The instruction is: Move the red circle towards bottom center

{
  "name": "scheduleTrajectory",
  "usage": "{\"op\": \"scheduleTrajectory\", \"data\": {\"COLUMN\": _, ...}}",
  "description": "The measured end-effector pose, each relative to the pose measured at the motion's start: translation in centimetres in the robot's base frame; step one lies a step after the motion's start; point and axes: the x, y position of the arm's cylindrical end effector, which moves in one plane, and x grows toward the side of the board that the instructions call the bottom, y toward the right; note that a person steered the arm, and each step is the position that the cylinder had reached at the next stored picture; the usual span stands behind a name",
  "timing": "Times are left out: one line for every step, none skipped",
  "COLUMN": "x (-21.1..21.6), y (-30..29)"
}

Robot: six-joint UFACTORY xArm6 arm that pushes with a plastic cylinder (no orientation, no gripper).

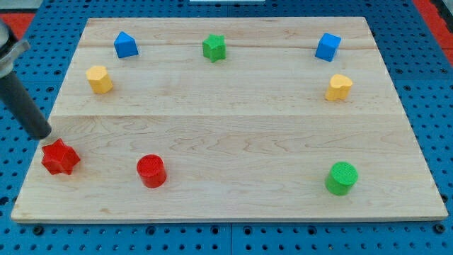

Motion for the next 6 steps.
{"op": "scheduleTrajectory", "data": {"x": 2.9, "y": 1.6}}
{"op": "scheduleTrajectory", "data": {"x": 3.2, "y": 3.2}}
{"op": "scheduleTrajectory", "data": {"x": 3.1, "y": 3.0}}
{"op": "scheduleTrajectory", "data": {"x": -0.7, "y": 3.9}}
{"op": "scheduleTrajectory", "data": {"x": -3.2, "y": 9.9}}
{"op": "scheduleTrajectory", "data": {"x": -1.9, "y": 12.7}}
